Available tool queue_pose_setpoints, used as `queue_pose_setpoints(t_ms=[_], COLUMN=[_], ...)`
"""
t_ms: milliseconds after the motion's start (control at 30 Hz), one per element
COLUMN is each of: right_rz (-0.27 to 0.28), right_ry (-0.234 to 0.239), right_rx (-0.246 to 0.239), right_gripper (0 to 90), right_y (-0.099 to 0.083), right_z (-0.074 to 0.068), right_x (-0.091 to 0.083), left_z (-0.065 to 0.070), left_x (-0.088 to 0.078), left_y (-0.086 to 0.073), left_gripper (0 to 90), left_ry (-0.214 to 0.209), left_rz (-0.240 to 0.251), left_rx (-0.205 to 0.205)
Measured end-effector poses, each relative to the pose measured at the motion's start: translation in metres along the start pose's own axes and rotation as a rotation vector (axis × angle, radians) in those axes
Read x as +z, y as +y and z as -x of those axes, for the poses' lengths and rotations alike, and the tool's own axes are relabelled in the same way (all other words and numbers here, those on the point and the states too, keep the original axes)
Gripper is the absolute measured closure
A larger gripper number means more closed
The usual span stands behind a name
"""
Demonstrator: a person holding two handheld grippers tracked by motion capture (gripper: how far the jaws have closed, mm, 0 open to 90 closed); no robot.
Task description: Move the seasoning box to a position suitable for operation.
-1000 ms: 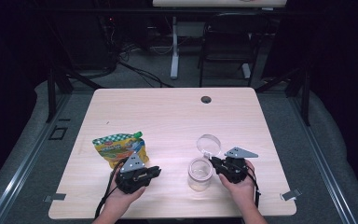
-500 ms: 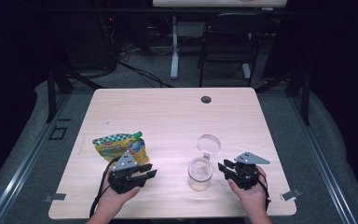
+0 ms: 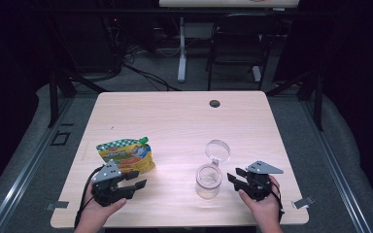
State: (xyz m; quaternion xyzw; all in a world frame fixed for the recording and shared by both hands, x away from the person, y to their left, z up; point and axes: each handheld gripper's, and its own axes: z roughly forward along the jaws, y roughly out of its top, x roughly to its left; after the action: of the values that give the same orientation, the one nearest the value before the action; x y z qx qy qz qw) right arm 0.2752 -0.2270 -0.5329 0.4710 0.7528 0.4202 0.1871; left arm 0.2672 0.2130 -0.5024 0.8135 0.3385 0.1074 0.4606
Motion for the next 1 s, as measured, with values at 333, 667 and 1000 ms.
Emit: queue_pose_setpoints(t_ms=[333,667,1000], right_rz=[0.006,0.014,0.023], right_ry=[-0.011,-0.005,-0.008], right_rx=[0.014,0.028,0.013], right_gripper=[60.0,60.3,59.5], right_y=[-0.001,-0.003,-0.002], right_z=[0.001,0.003,0.003], right_x=[-0.001,0.004,0.006], left_z=[-0.019,-0.039,-0.051], left_x=[-0.024,-0.042,-0.055], left_y=[-0.009,-0.017,-0.02], left_gripper=[59.6,62.9,62.2], left_ry=[0.057,0.105,0.14], left_rz=[0.02,0.033,0.046], left_rx=[-0.026,-0.078,-0.104])
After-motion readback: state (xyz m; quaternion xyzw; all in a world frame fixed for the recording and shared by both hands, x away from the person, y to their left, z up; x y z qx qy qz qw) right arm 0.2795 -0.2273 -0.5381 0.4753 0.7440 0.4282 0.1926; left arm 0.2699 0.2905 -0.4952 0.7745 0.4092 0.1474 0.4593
